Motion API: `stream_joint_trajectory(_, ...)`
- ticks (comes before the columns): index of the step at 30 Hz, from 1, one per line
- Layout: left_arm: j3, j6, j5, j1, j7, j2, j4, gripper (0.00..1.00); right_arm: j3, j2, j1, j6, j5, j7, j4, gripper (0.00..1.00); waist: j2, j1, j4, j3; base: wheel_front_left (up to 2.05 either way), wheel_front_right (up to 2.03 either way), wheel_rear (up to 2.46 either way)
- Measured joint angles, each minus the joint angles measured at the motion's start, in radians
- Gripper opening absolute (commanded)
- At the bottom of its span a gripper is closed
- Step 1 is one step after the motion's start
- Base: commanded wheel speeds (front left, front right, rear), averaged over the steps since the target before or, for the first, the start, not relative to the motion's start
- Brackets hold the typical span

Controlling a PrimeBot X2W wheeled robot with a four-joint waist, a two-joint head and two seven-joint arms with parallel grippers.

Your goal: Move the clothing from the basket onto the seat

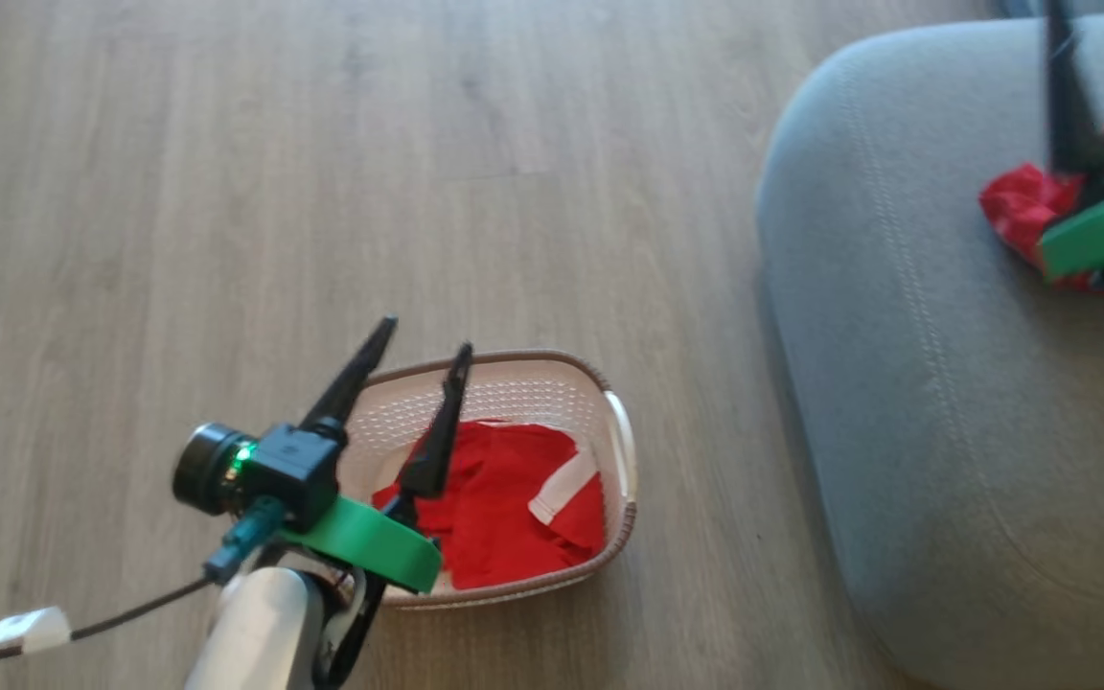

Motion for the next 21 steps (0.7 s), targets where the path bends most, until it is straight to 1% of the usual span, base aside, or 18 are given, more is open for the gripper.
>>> stream_joint_trajectory(2, 0.013, 0.016, -0.014, 0.0, 0.0, -0.002, -0.004, 1.0, 0.01, 0.011, 0.064, 0.0, 0.0, 0.0, -0.069, 1.0, 0.0, 0.0, 0.021, -0.005, 0.0, 0.0, 0.0)
stream_joint_trajectory(4, 0.021, 0.029, -0.025, 0.0, 0.0, -0.002, -0.005, 1.0, 0.007, 0.037, 0.12, 0.0, 0.0, 0.0, -0.114, 1.0, 0.0, 0.0, 0.043, -0.01, 0.0, 0.0, 0.0)
stream_joint_trajectory(7, 0.039, 0.046, -0.029, 0.001, 0.0, -0.005, -0.005, 1.0, 0.003, 0.078, 0.197, 0.0, -0.001, 0.0, -0.162, 1.0, 0.0, 0.0, 0.076, -0.019, 0.0, 0.0, 0.0)
stream_joint_trajectory(10, 0.048, 0.06, -0.029, 0.01, 0.0, -0.005, -0.005, 1.0, -0.026, 0.133, 0.26, 0.0, -0.006, 0.0, -0.198, 1.0, 0.0, 0.0, 0.108, -0.027, 0.0, 0.0, 0.0)
stream_joint_trajectory(13, 0.05, 0.076, -0.029, 0.025, 0.0, -0.005, 0.0, 1.0, -0.056, 0.193, 0.325, 0.0, -0.017, 0.0, -0.214, 1.0, 0.0, 0.0, 0.136, -0.033, 0.0, 0.0, 0.0)
stream_joint_trajectory(16, 0.049, 0.081, -0.029, 0.041, 0.0, -0.005, 0.015, 1.0, -0.072, 0.22, 0.398, 0.0, -0.105, 0.0, -0.211, 1.0, 0.0, 0.0, 0.156, -0.04, 0.0, 0.0, 0.0)
stream_joint_trajectory(18, 0.048, 0.09, -0.029, 0.052, 0.0, -0.005, 0.021, 1.0, -0.106, 0.258, 0.442, 0.0, -0.122, 0.0, -0.207, 1.0, 0.0, 0.0, 0.165, -0.046, 0.0, 0.0, 0.0)
stream_joint_trajectory(21, 0.045, 0.101, -0.029, 0.069, 0.0, -0.005, 0.032, 1.0, -0.12, 0.309, 0.503, 0.0, -0.146, 0.0, -0.199, 1.0, 0.0, 0.0, 0.176, -0.053, 0.0, 0.0, 0.0)
